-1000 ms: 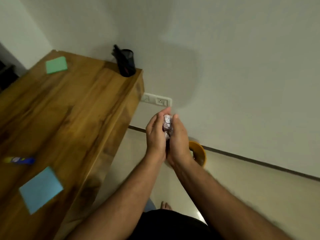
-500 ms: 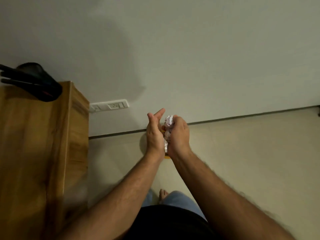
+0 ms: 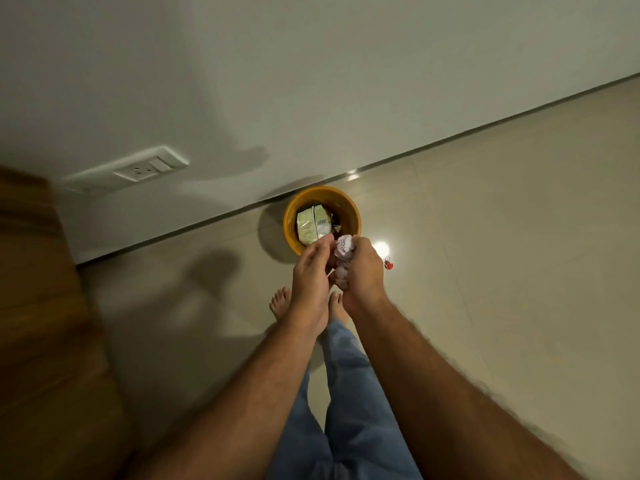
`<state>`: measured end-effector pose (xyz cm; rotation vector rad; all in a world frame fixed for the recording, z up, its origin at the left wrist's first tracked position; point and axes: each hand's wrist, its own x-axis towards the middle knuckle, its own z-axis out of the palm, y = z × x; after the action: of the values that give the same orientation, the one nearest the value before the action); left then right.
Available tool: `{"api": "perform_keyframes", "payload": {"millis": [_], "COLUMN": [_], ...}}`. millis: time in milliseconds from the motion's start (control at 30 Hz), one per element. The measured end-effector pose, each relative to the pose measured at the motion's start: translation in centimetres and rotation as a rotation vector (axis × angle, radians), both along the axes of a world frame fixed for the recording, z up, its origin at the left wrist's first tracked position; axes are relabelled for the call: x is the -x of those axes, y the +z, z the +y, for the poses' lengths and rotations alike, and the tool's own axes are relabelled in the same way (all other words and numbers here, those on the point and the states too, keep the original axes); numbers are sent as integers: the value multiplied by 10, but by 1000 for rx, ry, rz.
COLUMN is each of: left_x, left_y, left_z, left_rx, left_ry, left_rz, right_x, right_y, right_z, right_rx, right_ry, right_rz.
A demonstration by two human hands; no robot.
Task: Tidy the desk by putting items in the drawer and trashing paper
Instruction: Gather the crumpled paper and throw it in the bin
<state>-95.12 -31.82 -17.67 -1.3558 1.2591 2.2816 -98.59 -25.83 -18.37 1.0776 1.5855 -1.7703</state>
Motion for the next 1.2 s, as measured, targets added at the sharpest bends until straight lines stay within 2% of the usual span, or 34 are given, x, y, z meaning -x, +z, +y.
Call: {"api": "perform_keyframes", "payload": {"millis": [300,567,700,833,933,1100,1200], "left_x": [37,66,82,88,77,63,60], "left_y": [-146,-293,-331,-339,-333,-289,-236], "left_z": [6,-2,-5,1,5,6,9], "left_rx": [-62,-78,-68,-65,-119,-140,-138], "left_ry": [-94,-72,-37,56,84,111,116], "left_rz": [-109,-197,-224,-245,-252,-227,-233], "right_x": [30,57,71,66,51,43,41], "right_y": [-165,-329,-385,-443,-434,-331,-266], "right_z": [10,1,-5,2,13,28,39], "right_rx": [67,53,22,35,99,104,95], "right_ry": [-97,-125,-127,-187,-234,-218,-151], "right_rz": [-104,-178,-188,-172,-147,-160,-152]}}
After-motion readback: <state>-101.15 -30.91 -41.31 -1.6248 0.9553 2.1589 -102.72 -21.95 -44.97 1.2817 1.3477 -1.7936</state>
